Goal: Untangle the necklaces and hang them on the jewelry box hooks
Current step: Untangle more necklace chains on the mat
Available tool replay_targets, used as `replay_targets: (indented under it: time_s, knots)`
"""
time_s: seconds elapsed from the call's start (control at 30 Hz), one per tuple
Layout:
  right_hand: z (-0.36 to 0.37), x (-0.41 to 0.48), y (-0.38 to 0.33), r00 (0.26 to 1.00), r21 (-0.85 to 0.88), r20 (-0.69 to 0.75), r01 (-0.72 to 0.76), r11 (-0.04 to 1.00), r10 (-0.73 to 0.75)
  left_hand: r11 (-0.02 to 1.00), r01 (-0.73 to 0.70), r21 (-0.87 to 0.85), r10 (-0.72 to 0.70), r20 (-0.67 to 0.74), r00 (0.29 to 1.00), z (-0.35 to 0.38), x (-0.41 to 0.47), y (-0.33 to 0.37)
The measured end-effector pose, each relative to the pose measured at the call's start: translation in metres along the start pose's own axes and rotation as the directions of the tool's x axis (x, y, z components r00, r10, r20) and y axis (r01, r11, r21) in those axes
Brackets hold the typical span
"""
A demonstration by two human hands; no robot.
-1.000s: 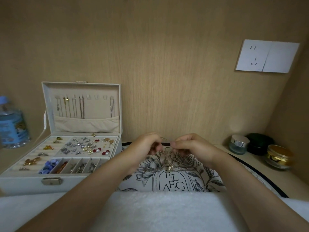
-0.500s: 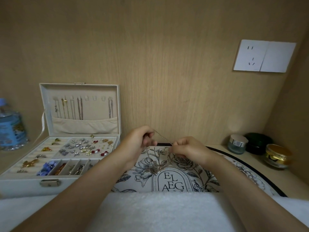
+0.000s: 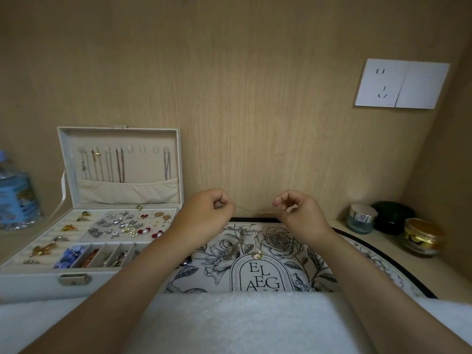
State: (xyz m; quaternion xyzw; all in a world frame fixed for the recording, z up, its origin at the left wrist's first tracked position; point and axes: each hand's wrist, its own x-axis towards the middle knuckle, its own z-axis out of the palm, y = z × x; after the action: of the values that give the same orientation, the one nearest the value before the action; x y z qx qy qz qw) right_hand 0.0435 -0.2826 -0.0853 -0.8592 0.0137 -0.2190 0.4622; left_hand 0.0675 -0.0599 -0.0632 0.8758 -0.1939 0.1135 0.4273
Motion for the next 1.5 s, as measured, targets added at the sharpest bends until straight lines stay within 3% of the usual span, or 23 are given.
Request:
replay_targets:
  time_s: [0.07,0.13,0.27,0.37,0.4,0.47,0.53,0.63,0.7,0.77,0.83,0.9,0.97,1.13,1.37,1.5]
  knots:
    - [0.001,0.003,0.002,0.997,-0.024,-0.081,-0.020,1.000,0.018,1.000,-0.013,-0.003,0.013,0.000,1.000,0.000,0.001,-0.001]
    - [0.000,0.006,0.000,0.987,0.070,-0.078,-0.138,0.988,0.143,0.997,-0.061,0.048,0.061,-0.003,0.998,0.002,0.001,-0.003]
    - [-0.009,0.006,-0.002,0.912,0.204,0.106,-0.410,0.889,0.396,0.966,-0.153,0.208,0.170,-0.067,0.983,0.002,0.002,-0.009]
    - [-0.015,0.006,0.002,0.849,0.245,0.240,-0.523,0.817,0.471,0.951,-0.069,0.302,0.105,-0.104,0.989,0.001,0.001,-0.010]
    - [-0.016,0.007,0.002,0.834,0.283,0.282,-0.544,0.790,0.474,0.967,-0.012,0.254,0.040,-0.105,0.994,0.002,0.001,-0.009]
    - [-0.015,0.009,0.003,0.819,0.371,0.337,-0.569,0.734,0.464,0.992,0.128,-0.018,-0.129,-0.070,0.989,0.008,0.002,-0.004]
    - [-0.011,0.011,0.002,0.823,0.469,0.343,-0.567,0.677,0.452,0.920,0.249,-0.303,-0.263,-0.008,0.965,0.018,0.004,-0.002]
    - [-0.006,0.010,0.002,0.873,0.590,0.282,-0.485,0.645,0.399,0.880,0.277,-0.386,-0.292,0.022,0.956,0.029,0.006,-0.006]
    - [-0.005,0.008,0.003,0.911,0.487,0.238,-0.412,0.770,0.337,0.930,0.244,-0.275,-0.245,0.029,0.969,0.030,0.004,-0.010]
    - [-0.002,0.005,0.005,0.943,0.178,0.190,-0.306,0.935,0.272,0.986,0.165,-0.035,-0.164,0.033,0.986,0.031,0.001,-0.014]
    - [0.002,0.002,0.006,0.958,-0.114,0.198,-0.188,0.975,0.208,0.983,0.071,0.171,-0.080,0.043,0.996,0.033,-0.002,-0.018]
    - [0.005,0.001,0.005,0.960,-0.241,0.241,-0.083,0.967,0.143,0.959,0.037,0.279,-0.055,0.056,0.997,0.034,-0.004,-0.019]
    - [0.010,-0.001,0.000,0.952,-0.263,0.292,-0.017,0.965,0.097,0.933,0.012,0.359,-0.043,0.078,0.996,0.033,-0.007,-0.020]
    - [0.019,-0.010,-0.014,0.874,-0.401,0.447,0.006,0.916,0.190,0.919,-0.061,0.388,0.004,0.147,0.989,0.029,-0.015,-0.014]
    - [0.015,-0.018,-0.020,0.852,-0.478,0.485,0.072,0.875,0.195,0.869,-0.080,0.488,-0.086,0.308,0.948,0.029,-0.027,-0.018]
    - [0.003,-0.025,-0.020,0.850,-0.583,0.457,0.064,0.810,0.262,0.825,-0.144,0.547,-0.031,0.299,0.954,0.018,-0.037,-0.025]
